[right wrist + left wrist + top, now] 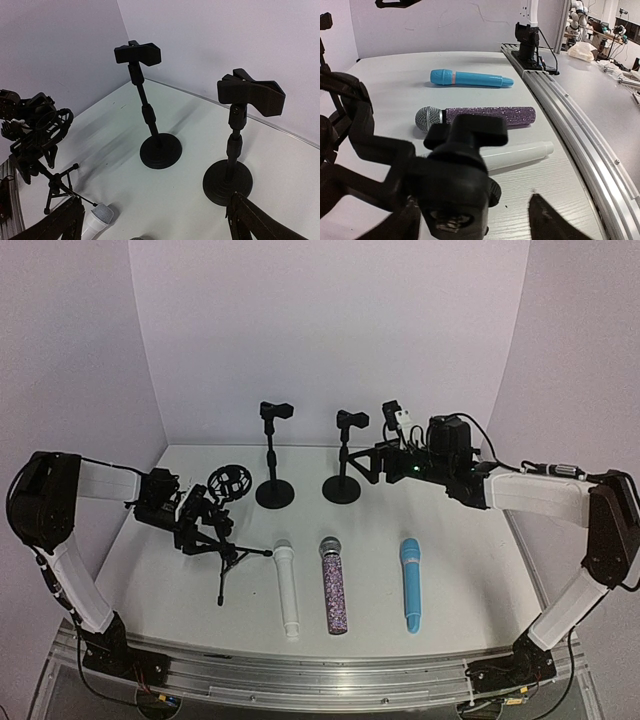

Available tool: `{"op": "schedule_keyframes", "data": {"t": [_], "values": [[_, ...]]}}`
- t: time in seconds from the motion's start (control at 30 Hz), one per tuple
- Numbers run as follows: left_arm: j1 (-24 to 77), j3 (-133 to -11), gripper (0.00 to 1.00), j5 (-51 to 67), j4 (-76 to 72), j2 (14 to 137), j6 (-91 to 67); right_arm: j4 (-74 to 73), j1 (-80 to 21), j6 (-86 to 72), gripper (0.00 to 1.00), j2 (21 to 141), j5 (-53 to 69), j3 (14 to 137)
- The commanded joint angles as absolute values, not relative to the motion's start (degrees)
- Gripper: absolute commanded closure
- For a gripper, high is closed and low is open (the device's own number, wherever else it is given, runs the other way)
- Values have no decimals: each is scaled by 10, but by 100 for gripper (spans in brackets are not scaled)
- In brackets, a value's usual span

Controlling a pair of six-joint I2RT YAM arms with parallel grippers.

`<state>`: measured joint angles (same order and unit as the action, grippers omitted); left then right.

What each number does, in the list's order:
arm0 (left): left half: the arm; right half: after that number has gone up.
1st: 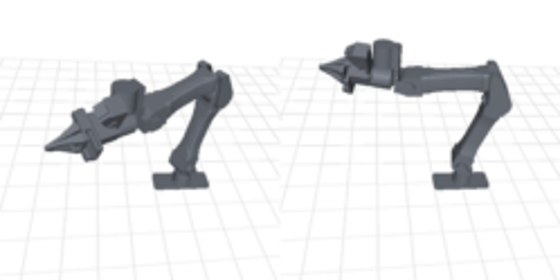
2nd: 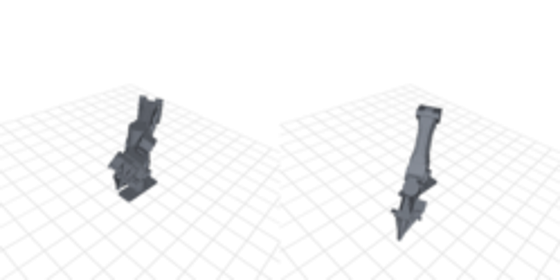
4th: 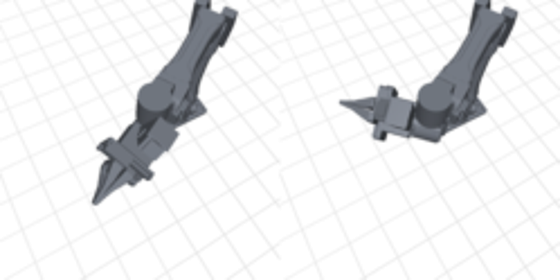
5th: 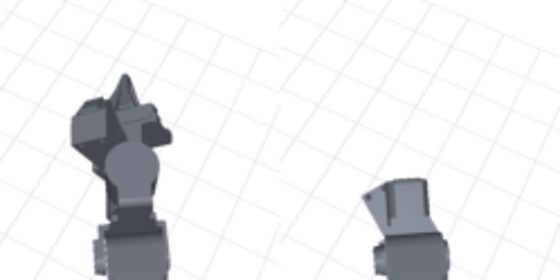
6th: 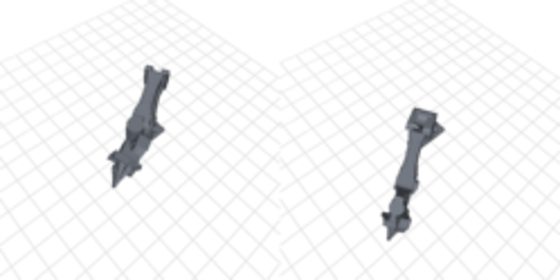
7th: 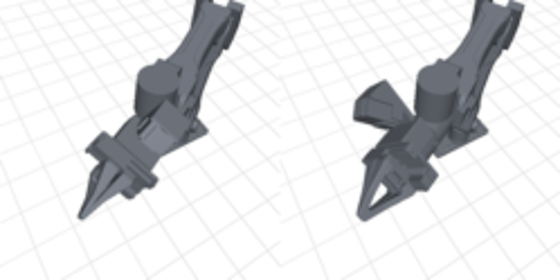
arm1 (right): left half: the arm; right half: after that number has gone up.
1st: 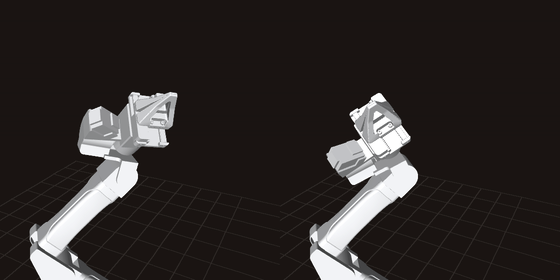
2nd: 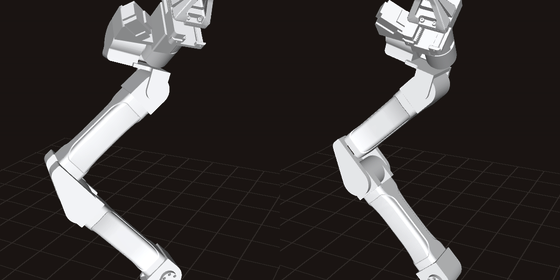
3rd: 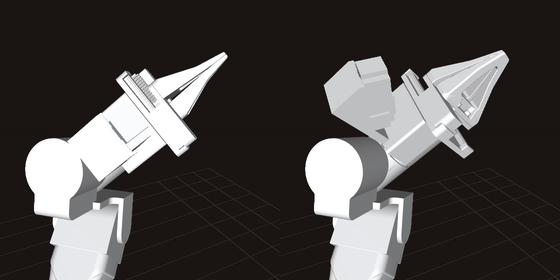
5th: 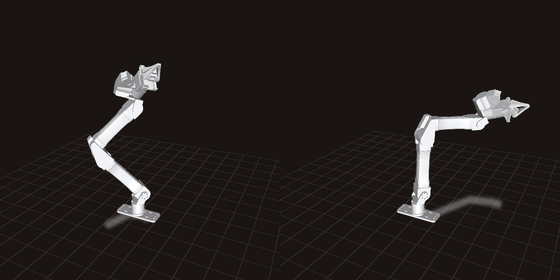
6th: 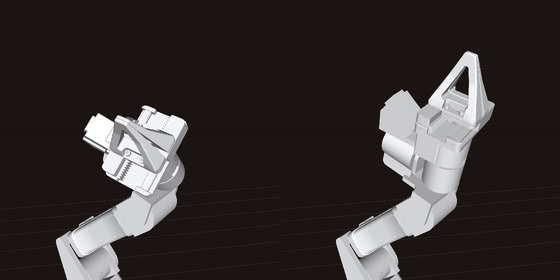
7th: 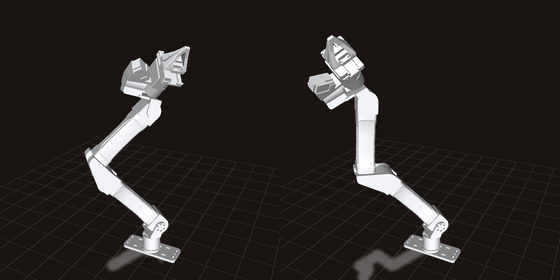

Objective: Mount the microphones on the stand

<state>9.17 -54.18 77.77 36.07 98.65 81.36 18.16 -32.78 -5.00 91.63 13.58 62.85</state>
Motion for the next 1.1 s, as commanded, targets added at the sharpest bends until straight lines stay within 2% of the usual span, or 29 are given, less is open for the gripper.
{"op": "schedule_keyframes", "data": {"t": [0.0,0.07,0.13,0.2,0.33,0.57,0.73,0.83,0.93,1.07], "values": [[88,-595,14,781,466,969,878,175,-340,-69,3,942,149,666],[86,-603,5,774,483,962,875,168,-352,-74,4,954,144,680],[81,-606,1,770,485,947,853,161,-362,-89,4,968,133,694],[78,-599,1,758,465,924,809,153,-367,-127,4,983,129,716],[78,-552,1,704,331,845,621,118,-379,-188,7,1015,128,779],[87,-447,1,544,146,665,301,117,-422,-226,9,1032,37,808],[132,-422,5,439,130,596,261,117,-435,-227,9,1027,25,805],[165,-443,6,399,148,618,261,116,-437,-223,10,1020,25,800],[214,-457,1,361,149,633,259,116,-442,-216,10,1009,13,790],[249,-470,1,269,138,655,238,116,-446,-212,10,993,-4,775]]}}
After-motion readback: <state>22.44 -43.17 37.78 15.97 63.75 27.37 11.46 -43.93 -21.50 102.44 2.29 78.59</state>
